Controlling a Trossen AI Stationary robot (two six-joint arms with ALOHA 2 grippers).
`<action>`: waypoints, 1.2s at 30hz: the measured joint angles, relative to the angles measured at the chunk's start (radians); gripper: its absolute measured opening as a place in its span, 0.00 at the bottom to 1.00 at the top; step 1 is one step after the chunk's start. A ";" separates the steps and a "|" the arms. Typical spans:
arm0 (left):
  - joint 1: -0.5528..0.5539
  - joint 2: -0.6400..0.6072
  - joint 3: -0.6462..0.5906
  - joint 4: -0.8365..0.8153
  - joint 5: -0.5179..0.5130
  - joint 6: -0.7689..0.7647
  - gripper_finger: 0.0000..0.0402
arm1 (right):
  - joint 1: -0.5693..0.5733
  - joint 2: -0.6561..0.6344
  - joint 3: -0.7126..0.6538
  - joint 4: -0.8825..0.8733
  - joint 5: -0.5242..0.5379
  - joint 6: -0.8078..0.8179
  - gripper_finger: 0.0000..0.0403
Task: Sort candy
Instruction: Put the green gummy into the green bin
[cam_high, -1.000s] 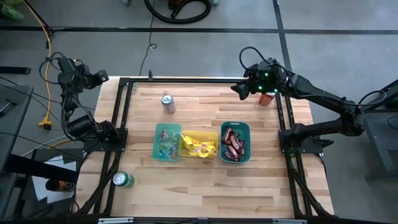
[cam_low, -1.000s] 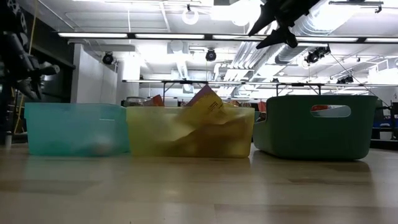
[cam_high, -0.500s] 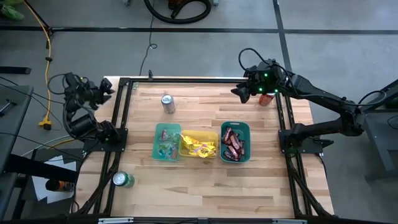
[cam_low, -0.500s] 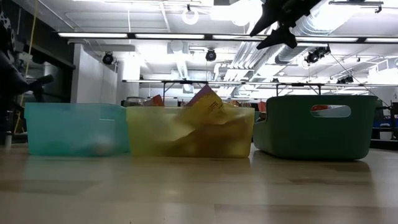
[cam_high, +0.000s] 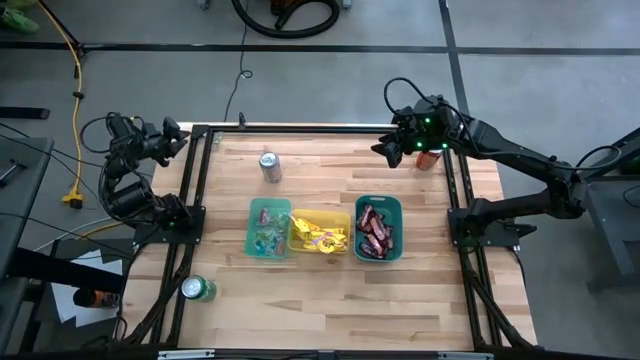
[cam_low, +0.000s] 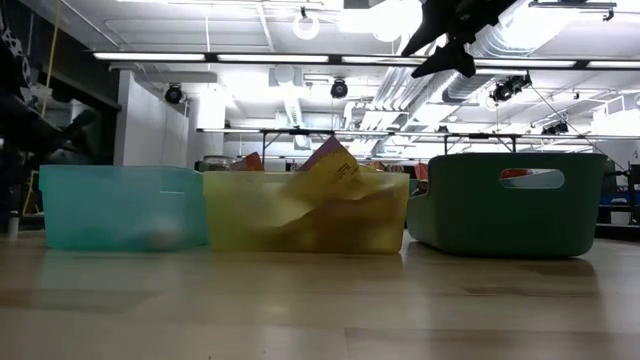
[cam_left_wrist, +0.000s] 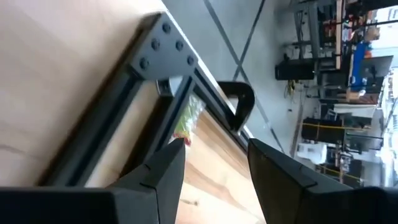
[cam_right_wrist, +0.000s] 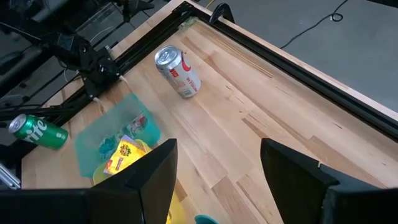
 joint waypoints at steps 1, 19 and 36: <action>0.005 0.002 0.005 0.004 -0.005 0.009 0.41 | 0.000 0.000 0.000 0.000 0.000 0.000 0.56; 0.096 0.113 0.448 0.143 -0.176 -0.276 0.35 | 0.000 0.000 0.000 -0.011 -0.003 0.023 0.56; -0.297 0.635 1.159 -0.639 -0.320 0.316 0.32 | 0.000 0.000 0.000 -0.023 -0.003 0.122 0.56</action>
